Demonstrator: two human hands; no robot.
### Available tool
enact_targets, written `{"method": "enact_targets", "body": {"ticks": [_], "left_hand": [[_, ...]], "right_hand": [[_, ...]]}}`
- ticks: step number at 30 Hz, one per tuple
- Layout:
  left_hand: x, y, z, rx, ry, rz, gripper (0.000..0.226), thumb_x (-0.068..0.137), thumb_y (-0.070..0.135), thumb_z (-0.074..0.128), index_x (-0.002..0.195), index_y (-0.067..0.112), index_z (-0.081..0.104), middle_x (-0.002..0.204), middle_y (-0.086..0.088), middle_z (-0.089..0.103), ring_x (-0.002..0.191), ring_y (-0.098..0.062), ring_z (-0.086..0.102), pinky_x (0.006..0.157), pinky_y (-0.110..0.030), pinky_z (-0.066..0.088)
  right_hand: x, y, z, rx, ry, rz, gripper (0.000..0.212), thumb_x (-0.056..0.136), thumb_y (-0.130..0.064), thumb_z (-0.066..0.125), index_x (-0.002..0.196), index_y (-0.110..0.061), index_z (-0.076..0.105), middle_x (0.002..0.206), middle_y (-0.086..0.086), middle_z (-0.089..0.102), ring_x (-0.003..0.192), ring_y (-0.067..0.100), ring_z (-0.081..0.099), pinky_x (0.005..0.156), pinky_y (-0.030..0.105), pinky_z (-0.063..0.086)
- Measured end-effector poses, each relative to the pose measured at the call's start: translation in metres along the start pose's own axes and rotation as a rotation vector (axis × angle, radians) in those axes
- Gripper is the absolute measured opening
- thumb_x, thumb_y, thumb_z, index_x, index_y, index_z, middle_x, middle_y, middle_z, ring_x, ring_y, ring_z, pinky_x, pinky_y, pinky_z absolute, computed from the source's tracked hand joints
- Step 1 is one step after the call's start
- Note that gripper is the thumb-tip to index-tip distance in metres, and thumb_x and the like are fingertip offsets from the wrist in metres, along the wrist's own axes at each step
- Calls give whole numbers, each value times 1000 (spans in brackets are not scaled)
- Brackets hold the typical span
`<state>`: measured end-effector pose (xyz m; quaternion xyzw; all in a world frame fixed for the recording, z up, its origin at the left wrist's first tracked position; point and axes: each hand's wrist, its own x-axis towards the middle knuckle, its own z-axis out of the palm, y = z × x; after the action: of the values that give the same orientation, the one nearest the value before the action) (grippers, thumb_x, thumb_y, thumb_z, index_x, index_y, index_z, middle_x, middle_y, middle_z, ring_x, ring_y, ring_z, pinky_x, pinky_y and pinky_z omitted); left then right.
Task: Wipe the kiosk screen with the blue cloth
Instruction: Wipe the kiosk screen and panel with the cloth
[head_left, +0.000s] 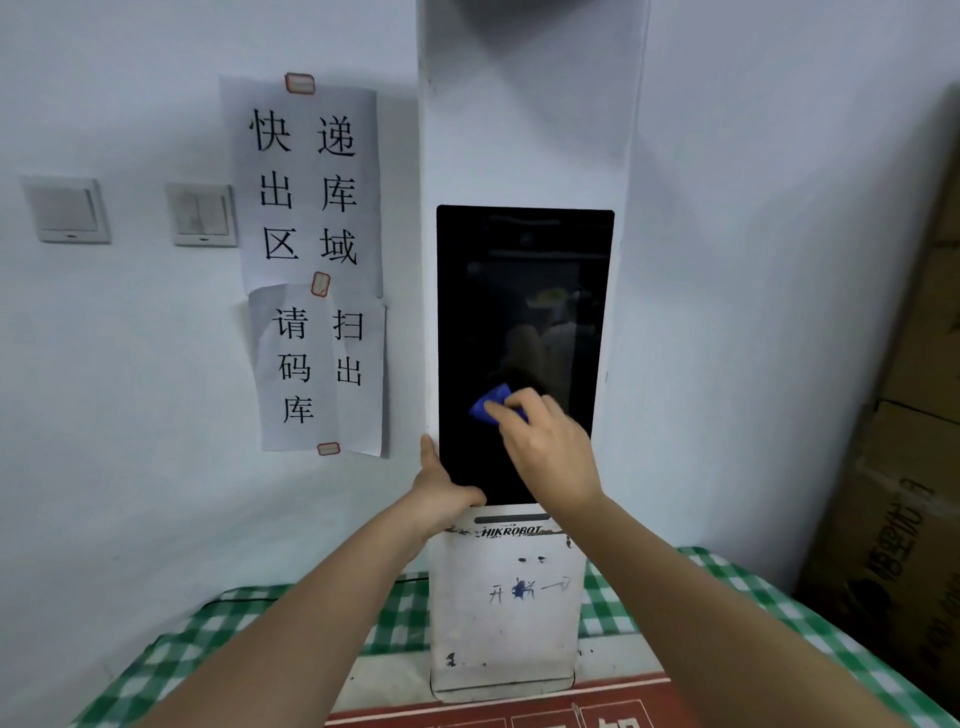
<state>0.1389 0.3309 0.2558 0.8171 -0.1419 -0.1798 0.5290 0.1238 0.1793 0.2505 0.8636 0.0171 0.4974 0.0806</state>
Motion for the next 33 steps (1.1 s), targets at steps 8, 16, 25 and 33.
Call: {"method": "enact_targets", "body": {"ticks": [8, 16, 25, 33], "left_hand": [[1, 0, -3, 13, -30, 5, 99, 89, 8, 56, 149, 27, -21, 137, -8, 43, 97, -15, 43, 76, -26, 39], [-1, -2, -4, 4, -53, 4, 101, 89, 9, 57, 149, 28, -22, 150, -7, 33, 123, -23, 43, 89, -28, 38], [1, -1, -3, 10, -31, 3, 98, 90, 8, 55, 149, 30, -20, 146, -7, 37, 93, -13, 46, 75, -24, 43], [-2, 0, -3, 43, -34, 6, 99, 90, 6, 55, 149, 27, -22, 150, -8, 33, 107, -17, 42, 84, -27, 39]], "right_hand": [[-18, 5, 11, -55, -67, -28, 71, 47, 7, 81, 114, -12, 66, 97, 7, 61, 64, 24, 52, 43, 27, 39], [9, 14, -9, -1, 96, 94, 44, 68, 0, 73, 109, -15, 69, 94, 5, 63, 66, 24, 54, 43, 26, 36], [-30, 19, 8, -49, -73, -2, 49, 51, 3, 81, 96, -17, 73, 83, 3, 61, 55, 21, 50, 38, 25, 35], [6, 25, -10, -68, 102, 141, 50, 65, 2, 78, 112, -13, 68, 100, 5, 63, 66, 22, 53, 44, 23, 33]]}}
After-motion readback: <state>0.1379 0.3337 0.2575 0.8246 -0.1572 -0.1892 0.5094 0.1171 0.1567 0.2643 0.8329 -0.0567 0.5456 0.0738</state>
